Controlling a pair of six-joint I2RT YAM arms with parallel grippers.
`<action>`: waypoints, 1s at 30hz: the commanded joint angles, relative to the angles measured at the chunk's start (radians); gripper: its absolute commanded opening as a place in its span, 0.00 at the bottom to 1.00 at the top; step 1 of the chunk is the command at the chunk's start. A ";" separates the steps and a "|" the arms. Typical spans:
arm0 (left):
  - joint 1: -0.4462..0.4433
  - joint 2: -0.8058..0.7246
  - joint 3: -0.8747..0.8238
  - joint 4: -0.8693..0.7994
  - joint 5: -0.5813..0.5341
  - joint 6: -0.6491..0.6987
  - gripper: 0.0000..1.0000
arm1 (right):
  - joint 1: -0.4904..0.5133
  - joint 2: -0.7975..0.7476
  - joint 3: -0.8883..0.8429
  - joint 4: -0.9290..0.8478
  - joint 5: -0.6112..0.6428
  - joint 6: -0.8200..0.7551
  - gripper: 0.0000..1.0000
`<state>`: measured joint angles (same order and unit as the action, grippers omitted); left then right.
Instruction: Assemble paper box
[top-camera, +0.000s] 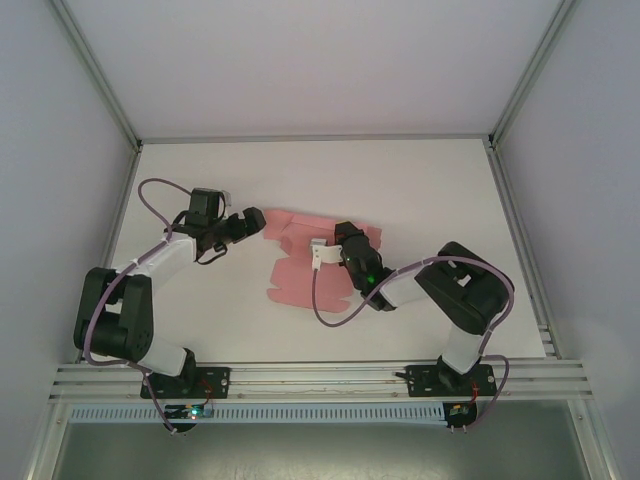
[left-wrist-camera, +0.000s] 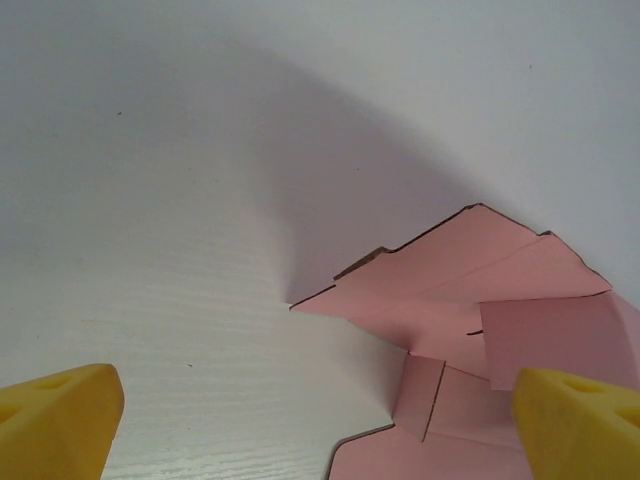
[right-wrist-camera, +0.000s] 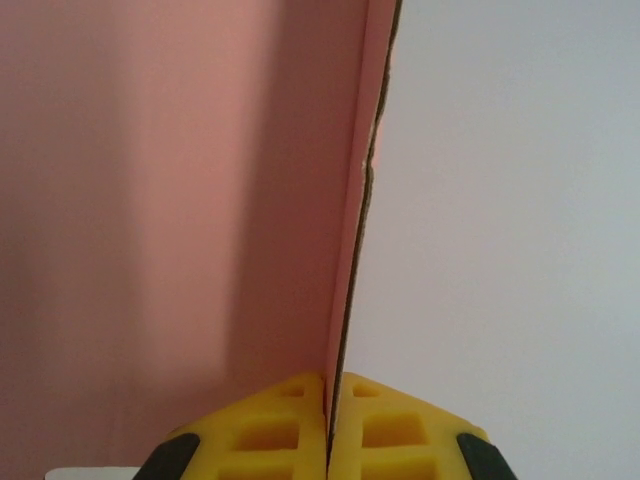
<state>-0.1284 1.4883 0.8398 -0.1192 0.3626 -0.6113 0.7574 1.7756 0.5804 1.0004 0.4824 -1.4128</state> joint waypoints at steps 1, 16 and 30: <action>0.016 -0.005 0.009 -0.002 -0.028 0.001 1.00 | 0.011 -0.009 0.006 0.010 0.014 -0.012 0.00; 0.028 0.140 0.160 0.033 -0.165 -0.052 0.99 | 0.030 -0.053 -0.037 0.005 0.016 -0.035 0.00; -0.008 0.145 0.110 0.111 0.273 0.067 0.48 | 0.030 -0.056 -0.019 -0.026 0.037 -0.001 0.00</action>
<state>-0.1177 1.6855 0.9905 -0.0528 0.5297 -0.5823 0.7818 1.7180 0.5556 1.0054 0.4973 -1.4342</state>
